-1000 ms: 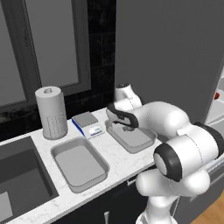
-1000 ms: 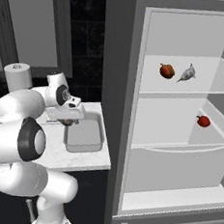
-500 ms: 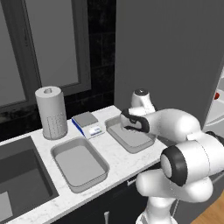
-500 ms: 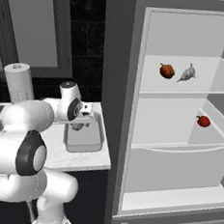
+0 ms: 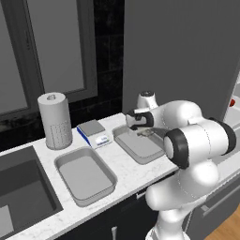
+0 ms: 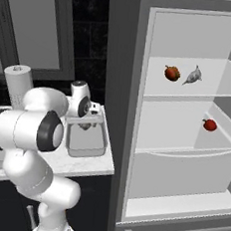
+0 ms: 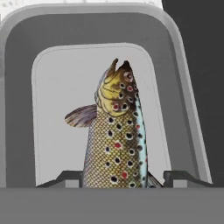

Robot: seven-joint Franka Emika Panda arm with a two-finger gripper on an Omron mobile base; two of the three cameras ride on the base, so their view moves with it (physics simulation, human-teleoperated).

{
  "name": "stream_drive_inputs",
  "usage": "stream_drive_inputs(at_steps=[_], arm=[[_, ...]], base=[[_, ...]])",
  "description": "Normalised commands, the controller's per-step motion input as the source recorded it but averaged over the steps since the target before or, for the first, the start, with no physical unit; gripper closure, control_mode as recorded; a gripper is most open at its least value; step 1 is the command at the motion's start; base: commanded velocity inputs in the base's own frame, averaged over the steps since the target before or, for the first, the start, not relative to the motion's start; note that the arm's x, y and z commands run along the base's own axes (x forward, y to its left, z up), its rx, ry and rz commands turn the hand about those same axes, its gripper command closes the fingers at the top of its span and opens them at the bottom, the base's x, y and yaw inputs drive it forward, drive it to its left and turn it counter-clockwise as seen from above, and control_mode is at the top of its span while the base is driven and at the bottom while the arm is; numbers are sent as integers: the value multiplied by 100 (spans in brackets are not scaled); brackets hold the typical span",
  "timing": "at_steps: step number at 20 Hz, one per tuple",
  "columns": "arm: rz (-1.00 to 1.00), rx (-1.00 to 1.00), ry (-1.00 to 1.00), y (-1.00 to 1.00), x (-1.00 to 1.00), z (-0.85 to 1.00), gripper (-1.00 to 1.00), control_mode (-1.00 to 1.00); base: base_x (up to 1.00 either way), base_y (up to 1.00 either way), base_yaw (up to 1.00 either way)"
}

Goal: Place one bell pepper and one fish in each tupperware on the nearby counter, to pack two identical lunches.

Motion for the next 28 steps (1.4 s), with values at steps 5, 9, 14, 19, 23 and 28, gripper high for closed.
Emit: stream_drive_inputs(at_steps=[5,9,14,19,23,28], arm=[[0,0,-10,0,3,-44,100,-100],[0,0,-5,0,5,-70,100,-100],[0,0,-2,1,0,-40,100,-100],[0,0,0,0,1,0,-100,-100],[0,0,0,0,1,0,-100,-100],[0,0,2,0,0,0,-100,-100]], base=[[0,0,0],[0,0,0],[0,0,0],[0,0,0],[0,0,0],[0,0,0]])
